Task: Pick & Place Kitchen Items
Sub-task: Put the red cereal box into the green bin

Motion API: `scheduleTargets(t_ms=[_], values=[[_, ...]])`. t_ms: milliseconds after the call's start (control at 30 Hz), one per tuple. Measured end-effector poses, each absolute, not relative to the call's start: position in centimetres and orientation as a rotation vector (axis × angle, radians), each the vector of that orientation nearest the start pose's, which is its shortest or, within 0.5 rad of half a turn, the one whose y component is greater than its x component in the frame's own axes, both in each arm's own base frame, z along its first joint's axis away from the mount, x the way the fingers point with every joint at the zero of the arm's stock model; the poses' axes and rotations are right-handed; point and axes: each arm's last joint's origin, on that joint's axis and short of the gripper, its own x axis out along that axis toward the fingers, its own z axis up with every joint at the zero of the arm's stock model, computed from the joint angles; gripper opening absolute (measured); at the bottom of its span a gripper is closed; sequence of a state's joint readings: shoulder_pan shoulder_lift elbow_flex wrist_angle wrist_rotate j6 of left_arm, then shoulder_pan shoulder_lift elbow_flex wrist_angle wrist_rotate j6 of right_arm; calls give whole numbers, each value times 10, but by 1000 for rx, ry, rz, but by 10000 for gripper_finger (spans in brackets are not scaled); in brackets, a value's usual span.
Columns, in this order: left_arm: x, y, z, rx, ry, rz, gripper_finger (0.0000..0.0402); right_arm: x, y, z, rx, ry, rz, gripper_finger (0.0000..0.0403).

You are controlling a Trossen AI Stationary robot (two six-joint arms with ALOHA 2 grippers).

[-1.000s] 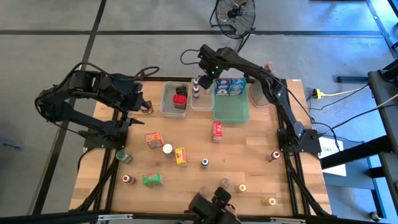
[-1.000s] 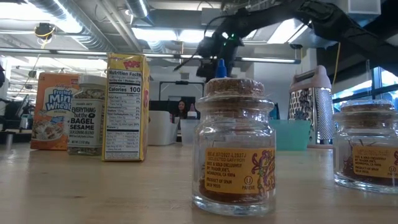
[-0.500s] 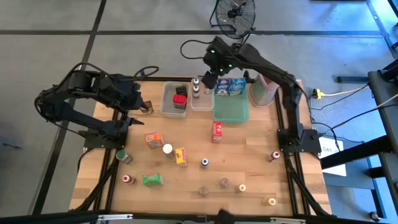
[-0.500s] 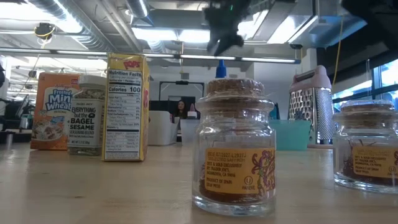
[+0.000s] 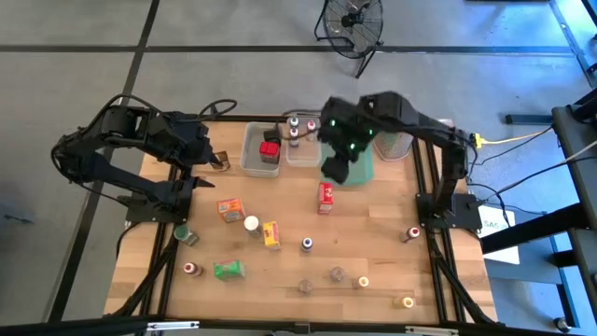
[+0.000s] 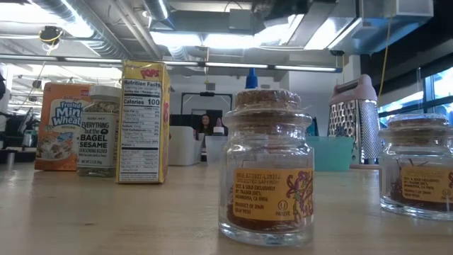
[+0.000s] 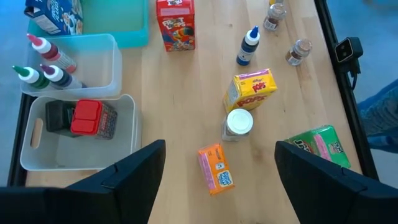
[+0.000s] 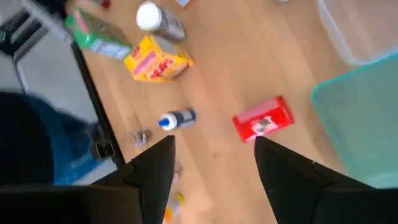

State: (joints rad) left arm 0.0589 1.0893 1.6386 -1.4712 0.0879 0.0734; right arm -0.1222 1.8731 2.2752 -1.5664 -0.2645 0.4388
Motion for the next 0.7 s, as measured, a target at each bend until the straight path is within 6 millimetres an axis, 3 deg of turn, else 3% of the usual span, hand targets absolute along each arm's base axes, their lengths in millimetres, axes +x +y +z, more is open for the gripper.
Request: scheduleTargets(t_ms=[200, 400, 700], values=[[134, 5, 440, 1, 917, -60, 297, 346, -16, 405, 767, 1163, -457, 223], [134, 5, 440, 11, 917, -64, 299, 349, -14, 384, 752, 1233, -516, 236], [134, 5, 440, 16, 917, -67, 298, 351, -23, 347, 813, 1346, -661, 287]])
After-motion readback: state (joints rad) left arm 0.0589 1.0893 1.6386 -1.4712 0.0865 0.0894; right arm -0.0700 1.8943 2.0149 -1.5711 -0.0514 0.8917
